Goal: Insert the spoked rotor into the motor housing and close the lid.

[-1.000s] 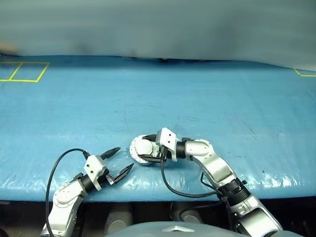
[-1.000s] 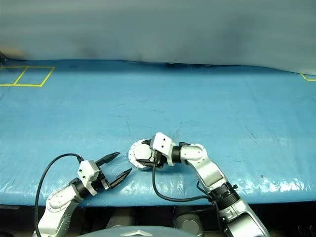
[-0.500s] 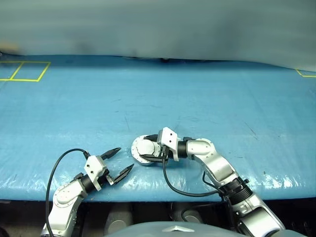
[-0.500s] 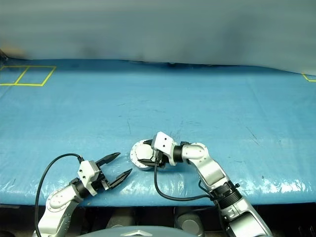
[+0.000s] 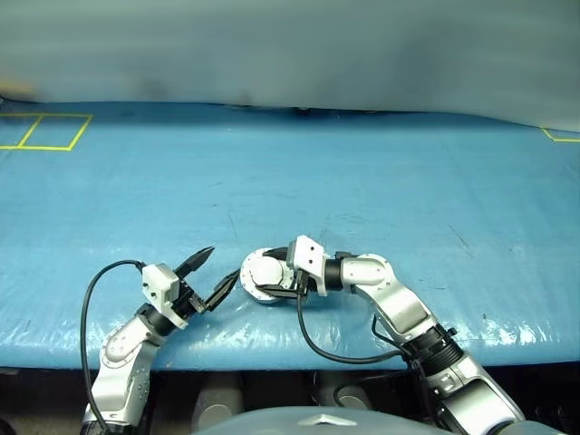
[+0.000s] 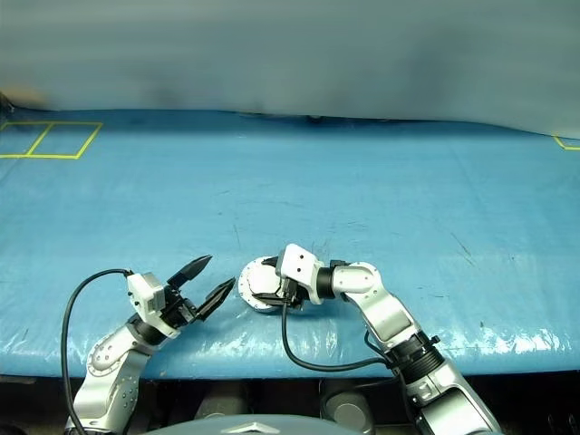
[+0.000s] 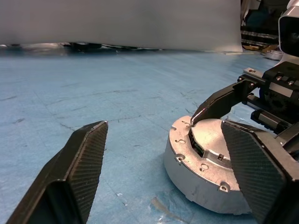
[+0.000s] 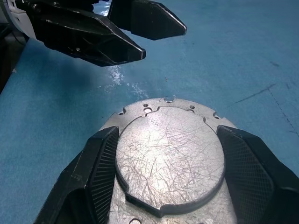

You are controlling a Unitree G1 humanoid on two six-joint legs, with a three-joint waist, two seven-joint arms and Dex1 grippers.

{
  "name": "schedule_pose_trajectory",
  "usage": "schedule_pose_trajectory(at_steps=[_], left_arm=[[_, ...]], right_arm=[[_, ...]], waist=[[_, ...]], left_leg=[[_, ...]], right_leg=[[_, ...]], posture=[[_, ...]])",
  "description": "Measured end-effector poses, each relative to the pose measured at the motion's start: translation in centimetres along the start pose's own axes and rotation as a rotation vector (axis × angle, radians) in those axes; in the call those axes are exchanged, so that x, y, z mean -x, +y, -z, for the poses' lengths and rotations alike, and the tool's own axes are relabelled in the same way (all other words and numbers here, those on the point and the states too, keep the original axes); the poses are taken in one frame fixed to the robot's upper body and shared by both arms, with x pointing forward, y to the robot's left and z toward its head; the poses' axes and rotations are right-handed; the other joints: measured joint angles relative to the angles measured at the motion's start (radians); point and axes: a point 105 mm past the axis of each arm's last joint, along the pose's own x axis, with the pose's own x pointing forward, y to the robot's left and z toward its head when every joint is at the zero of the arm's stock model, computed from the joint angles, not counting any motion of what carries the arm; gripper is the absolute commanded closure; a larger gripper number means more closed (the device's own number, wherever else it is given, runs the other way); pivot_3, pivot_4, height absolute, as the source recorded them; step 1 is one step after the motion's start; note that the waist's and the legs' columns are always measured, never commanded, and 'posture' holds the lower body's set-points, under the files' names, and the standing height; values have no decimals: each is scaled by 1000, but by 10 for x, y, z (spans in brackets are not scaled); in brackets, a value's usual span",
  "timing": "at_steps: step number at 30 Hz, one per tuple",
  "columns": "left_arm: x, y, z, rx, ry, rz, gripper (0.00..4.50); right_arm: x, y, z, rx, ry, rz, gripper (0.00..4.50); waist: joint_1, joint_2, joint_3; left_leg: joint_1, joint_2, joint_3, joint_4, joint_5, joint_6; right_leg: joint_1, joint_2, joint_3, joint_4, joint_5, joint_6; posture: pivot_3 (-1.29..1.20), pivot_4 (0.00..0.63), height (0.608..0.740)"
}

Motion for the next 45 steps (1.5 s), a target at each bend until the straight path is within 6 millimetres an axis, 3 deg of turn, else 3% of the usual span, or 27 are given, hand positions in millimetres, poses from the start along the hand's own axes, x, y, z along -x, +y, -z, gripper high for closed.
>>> schedule_pose_trajectory(at_steps=[9,29,30,33,40,45], left_arm=[[-2,-19,16,-16,132,166,4486],[-17,-18,23,-119,201,229,4486],[-16,-19,23,-118,202,227,4500],[-16,-19,24,-117,202,226,4500],[-15,-19,24,-125,198,220,4500],[-13,-18,25,-121,204,212,4500]], right_arm=[[0,0,0,0,0,10,1504],[1,0,4,-4,12,37,1504],[1,0,4,-6,11,39,764],[3,-3,4,-28,9,54,15],[14,-6,3,-147,-43,82,15],[35,-23,-12,-388,-217,162,15]], waist=[[1,0,0],[7,2,-5],[7,3,-5],[7,2,-7],[7,2,-7],[8,3,-7]], left_leg=[[0,0,0,0,0,0],[6,-1,1,1,0,0],[7,-1,1,1,0,0],[7,-1,1,1,0,0],[5,-1,1,-1,0,0],[-1,-1,0,0,0,0]], right_leg=[[0,0,0,0,0,0],[2,-2,0,-2,0,0],[2,-2,1,-2,0,0],[2,-2,0,-2,0,0],[1,-2,0,-2,0,0],[1,-1,0,-2,0,0]], posture=[[0,150,740],[0,150,740],[0,150,740],[0,150,740],[0,150,740],[0,150,740]])
